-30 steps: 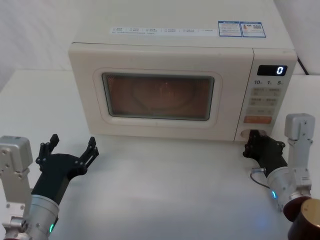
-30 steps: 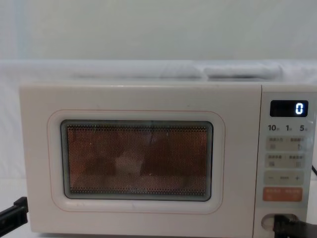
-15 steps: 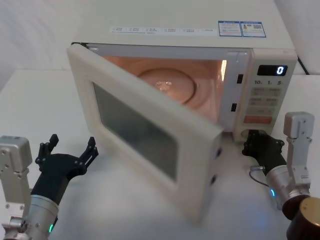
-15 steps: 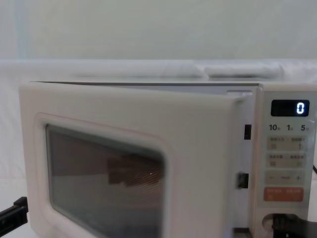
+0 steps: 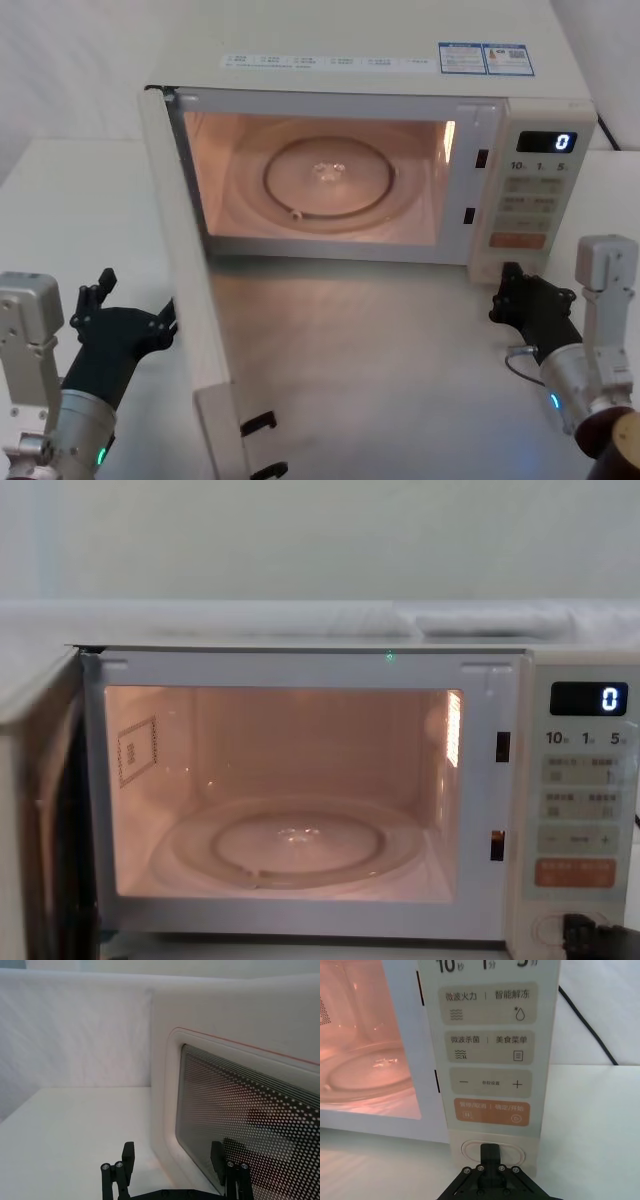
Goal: Press the button to open the microwave door with one hand; close the microwave door with the other hand.
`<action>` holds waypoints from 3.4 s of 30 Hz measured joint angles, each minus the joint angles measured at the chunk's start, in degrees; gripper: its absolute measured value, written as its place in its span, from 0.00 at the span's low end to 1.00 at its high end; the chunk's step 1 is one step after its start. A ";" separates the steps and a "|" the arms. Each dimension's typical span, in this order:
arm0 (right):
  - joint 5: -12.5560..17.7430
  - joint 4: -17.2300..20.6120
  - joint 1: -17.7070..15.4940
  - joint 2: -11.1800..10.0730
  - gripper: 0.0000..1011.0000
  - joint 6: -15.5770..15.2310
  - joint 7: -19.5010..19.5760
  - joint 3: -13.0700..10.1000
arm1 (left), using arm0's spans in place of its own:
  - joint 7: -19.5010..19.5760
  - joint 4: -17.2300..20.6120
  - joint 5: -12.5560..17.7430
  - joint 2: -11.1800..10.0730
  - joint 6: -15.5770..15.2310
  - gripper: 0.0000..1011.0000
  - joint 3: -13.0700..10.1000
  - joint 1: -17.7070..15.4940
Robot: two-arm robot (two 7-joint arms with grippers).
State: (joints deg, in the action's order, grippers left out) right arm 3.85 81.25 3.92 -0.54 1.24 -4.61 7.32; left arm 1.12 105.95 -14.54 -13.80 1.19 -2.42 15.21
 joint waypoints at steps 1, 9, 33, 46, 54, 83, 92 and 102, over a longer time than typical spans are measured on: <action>-0.01 0.33 -0.30 -0.11 0.00 -0.08 -0.04 0.00 | -0.02 0.00 0.00 -0.01 0.00 0.99 0.06 0.00; 0.30 4.28 -3.37 -1.25 0.00 -0.79 -0.93 -0.04 | 0.02 0.00 0.00 0.00 0.00 0.99 0.00 0.00; 3.79 12.81 -9.90 -8.08 0.14 2.51 -6.97 1.01 | 0.02 0.00 0.00 0.00 0.00 0.99 0.00 0.00; 3.11 13.43 -10.64 -9.55 0.52 3.65 -6.48 1.50 | 0.02 0.00 0.00 0.00 0.00 0.99 0.00 0.00; 3.23 13.45 -10.62 -9.51 0.76 3.65 -6.55 1.43 | 0.02 0.00 0.00 0.00 0.00 0.99 0.00 0.00; 3.51 13.45 -10.57 -9.45 0.99 3.57 -6.70 1.33 | 0.02 0.00 0.00 0.00 0.00 0.99 0.00 0.00; 3.52 13.45 -10.57 -9.44 0.99 3.56 -6.70 1.33 | 0.02 0.00 0.00 0.00 0.00 0.99 0.00 0.00; 3.51 13.45 -10.57 -9.45 0.99 3.57 -6.70 1.33 | 0.02 0.00 0.00 0.00 0.00 0.99 0.00 0.00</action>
State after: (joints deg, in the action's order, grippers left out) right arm 7.36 94.70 -6.65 -9.98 4.81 -11.31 8.64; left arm 1.14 105.95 -14.54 -13.81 1.19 -2.42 15.21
